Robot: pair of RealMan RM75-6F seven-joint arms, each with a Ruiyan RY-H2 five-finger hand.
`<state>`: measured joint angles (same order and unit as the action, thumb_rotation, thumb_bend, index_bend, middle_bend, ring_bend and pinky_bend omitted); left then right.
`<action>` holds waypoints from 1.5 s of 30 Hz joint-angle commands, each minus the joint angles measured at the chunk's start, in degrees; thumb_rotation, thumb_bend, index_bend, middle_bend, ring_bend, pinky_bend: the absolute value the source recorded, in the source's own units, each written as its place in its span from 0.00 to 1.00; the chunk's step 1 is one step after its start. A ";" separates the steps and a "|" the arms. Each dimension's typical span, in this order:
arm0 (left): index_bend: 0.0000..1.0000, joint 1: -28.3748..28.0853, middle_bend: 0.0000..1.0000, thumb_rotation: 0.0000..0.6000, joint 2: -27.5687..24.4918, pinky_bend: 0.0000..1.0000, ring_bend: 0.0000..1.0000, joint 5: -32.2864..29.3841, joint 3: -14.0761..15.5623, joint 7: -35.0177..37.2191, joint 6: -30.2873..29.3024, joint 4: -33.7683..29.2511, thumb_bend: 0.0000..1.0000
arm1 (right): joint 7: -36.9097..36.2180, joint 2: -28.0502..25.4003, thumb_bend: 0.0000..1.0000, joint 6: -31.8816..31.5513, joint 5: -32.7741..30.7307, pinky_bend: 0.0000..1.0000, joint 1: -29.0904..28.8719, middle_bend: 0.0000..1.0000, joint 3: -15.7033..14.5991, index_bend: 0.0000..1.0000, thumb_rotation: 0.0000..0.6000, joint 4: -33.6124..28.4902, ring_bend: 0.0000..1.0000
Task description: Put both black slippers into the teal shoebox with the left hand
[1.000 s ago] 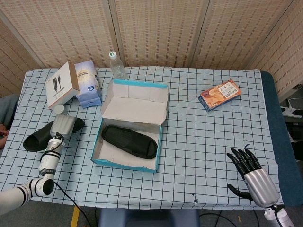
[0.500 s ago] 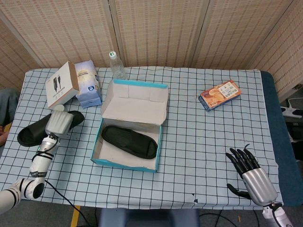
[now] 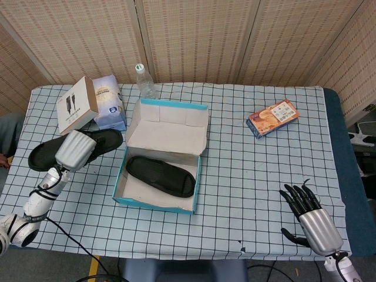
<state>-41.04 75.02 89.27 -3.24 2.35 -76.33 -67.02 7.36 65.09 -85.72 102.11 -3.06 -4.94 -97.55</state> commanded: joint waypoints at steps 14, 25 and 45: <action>0.83 -4.72 0.92 1.00 3.94 1.00 0.82 20.42 4.98 11.29 -5.69 -7.70 0.74 | 1.35 0.82 0.15 1.23 0.30 0.00 -0.41 0.00 -0.49 0.00 0.87 -0.07 0.00; 0.83 -7.17 0.92 1.00 7.18 1.00 0.81 21.01 5.45 21.51 -4.79 -6.02 0.75 | 1.95 1.08 0.15 1.50 0.18 0.00 -0.42 0.00 -0.60 0.00 0.87 -0.11 0.00; 0.83 -8.97 0.92 1.00 2.66 1.00 0.81 10.04 6.35 21.82 12.55 -15.51 0.75 | 0.15 0.13 0.15 -0.06 0.33 0.00 -0.13 0.00 -0.40 0.00 0.87 0.15 0.00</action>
<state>-49.60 79.15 100.96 2.80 24.34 -65.91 -80.35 7.52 65.22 -85.77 102.43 -3.20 -5.34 -97.40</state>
